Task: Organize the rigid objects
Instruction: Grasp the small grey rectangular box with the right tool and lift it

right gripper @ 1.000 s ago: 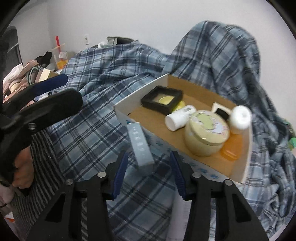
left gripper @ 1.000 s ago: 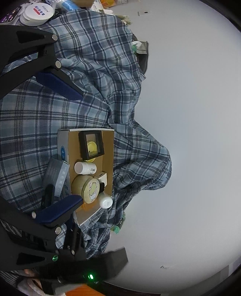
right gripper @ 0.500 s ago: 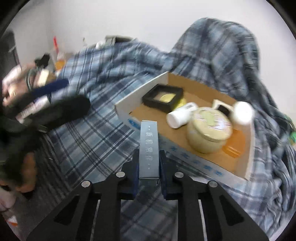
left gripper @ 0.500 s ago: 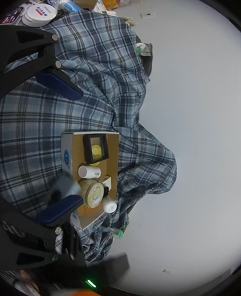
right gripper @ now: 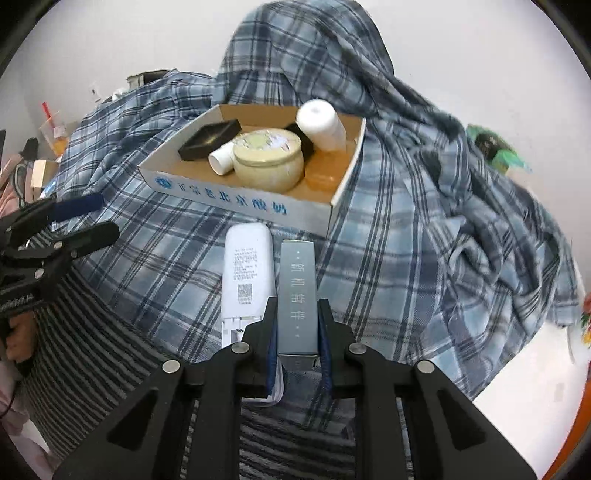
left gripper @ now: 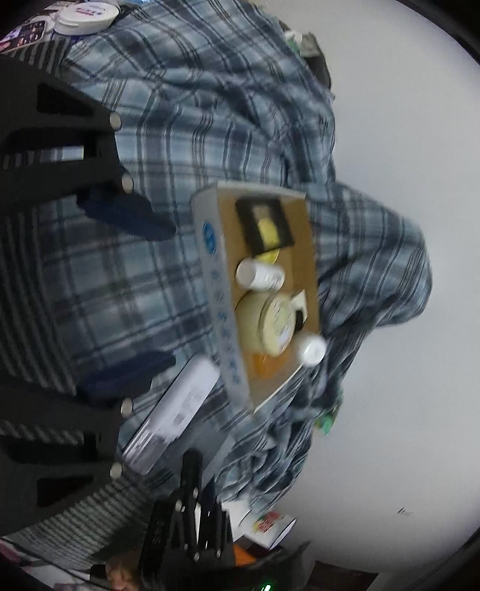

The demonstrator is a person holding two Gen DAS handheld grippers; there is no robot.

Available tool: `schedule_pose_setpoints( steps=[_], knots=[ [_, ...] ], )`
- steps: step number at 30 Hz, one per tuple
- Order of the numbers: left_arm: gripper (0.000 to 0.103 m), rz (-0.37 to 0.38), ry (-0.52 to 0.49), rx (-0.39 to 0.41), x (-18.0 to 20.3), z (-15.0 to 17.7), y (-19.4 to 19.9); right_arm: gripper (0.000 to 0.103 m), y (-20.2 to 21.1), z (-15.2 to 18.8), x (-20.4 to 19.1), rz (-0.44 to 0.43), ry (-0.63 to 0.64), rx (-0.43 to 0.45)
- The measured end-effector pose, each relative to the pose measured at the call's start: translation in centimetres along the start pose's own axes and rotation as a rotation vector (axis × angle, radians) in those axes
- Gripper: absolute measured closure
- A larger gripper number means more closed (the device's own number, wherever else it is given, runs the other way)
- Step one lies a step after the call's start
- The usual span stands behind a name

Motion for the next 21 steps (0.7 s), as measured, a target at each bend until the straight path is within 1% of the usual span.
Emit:
schedule_pose_setpoints(
  steps=[1,4,5,9,13,19,21],
  knots=[
    [0.056,0.014,-0.01,-0.012,0.7,0.2,-0.1,0.085,-0.3,0.1,0.0,-0.006,-0.006,-0.005],
    [0.062,0.034,-0.025,-0.039,1.5,0.7,-0.4,0.085,-0.7,0.3,-0.4,0.0,0.004,-0.006],
    [0.063,0.033,-0.031,-0.045,1.7,0.9,-0.7,0.085,-0.7,0.3,-0.6,0.008,0.013,-0.004],
    [0.063,0.063,-0.016,-0.071,1.9,1.6,-1.5,0.085,-1.0,0.0,-1.2,-0.01,0.006,-0.004],
    [0.063,0.083,-0.005,-0.097,1.9,1.9,-2.2,0.085,-1.4,-0.3,-2.4,-0.057,-0.008,-0.012],
    [0.063,0.107,0.005,-0.091,2.0,1.9,-2.0,0.085,-0.7,-1.3,-4.1,-0.087,0.009,0.012],
    [0.063,0.114,-0.004,-0.096,2.3,1.9,-2.1,0.085,-0.5,-1.3,-5.2,-0.162,0.002,-0.006]
  ],
)
Point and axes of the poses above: each gripper's, at about its wrist camera, not at the fingertips, and y roughly against the way its jaws point, x to its right, z to its underside, the point moved 10 cm from there along -y, roughly the way its jaws point, and after that the axes turned 4 degrees about -z, right-handed, at the moved point
